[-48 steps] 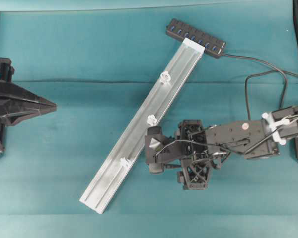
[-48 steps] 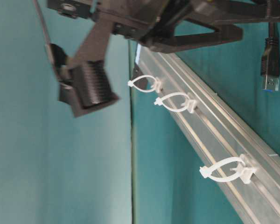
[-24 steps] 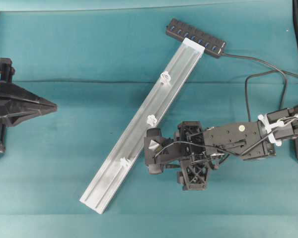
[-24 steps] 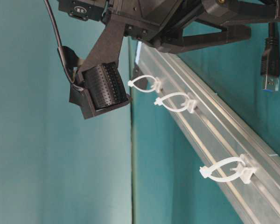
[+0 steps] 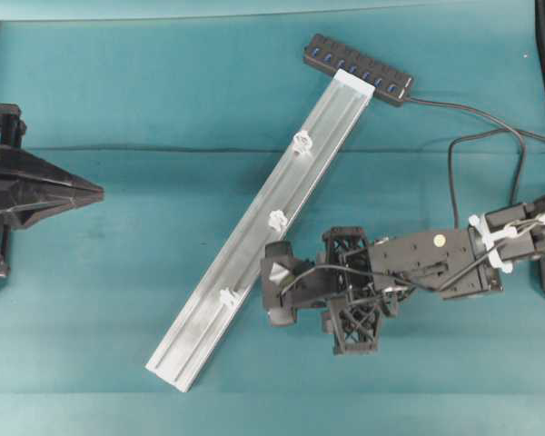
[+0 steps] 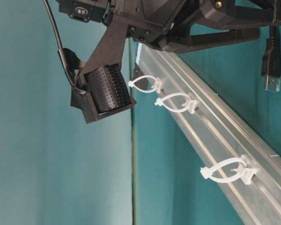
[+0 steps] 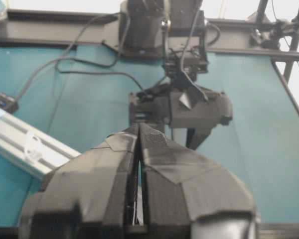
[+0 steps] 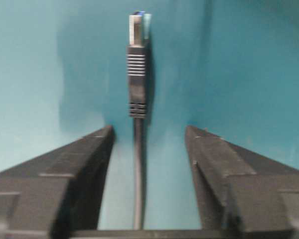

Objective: Pass the USB cable through three rings with both arms.
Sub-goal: 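Grasp the black USB cable just behind the USB-A plug with the right gripper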

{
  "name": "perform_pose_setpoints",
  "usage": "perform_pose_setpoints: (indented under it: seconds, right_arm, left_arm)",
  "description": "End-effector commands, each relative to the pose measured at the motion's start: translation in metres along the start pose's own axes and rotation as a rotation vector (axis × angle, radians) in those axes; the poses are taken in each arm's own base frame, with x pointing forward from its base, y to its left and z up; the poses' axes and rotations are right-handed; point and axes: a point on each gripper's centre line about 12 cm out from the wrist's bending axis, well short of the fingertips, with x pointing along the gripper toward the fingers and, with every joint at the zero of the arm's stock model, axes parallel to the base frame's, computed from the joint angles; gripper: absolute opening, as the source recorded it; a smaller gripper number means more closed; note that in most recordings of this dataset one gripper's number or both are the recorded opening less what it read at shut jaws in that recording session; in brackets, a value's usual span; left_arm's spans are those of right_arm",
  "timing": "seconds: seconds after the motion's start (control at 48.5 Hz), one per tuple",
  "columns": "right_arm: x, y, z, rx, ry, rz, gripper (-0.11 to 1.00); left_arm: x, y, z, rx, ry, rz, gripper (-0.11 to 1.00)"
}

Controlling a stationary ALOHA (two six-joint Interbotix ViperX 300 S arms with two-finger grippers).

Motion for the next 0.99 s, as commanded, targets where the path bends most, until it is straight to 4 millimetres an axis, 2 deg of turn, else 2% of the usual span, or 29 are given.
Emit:
perform_pose_setpoints:
  seconds: [0.0, 0.289, 0.516, 0.97]
  right_arm:
    - [0.0182, 0.0064, -0.0102, -0.013, 0.065, 0.0, 0.49]
    - [0.0171, 0.0051, -0.013, 0.01, 0.1, -0.004, 0.32]
    - [0.0164, 0.0037, -0.0115, 0.013, 0.111, -0.005, 0.09]
    - [0.0099, 0.0017, -0.007, 0.011, 0.103, -0.007, 0.09]
  left_arm:
    - [0.0008, 0.0003, 0.0111, 0.003, -0.029, 0.002, -0.01]
    - [0.0008, 0.001, 0.0112, 0.003, -0.029, 0.005, -0.01]
    - [-0.0014, 0.0009, 0.0139, 0.003, -0.042, 0.005, -0.01]
    - [-0.0036, 0.0008, 0.0154, 0.001, -0.051, 0.005, -0.01]
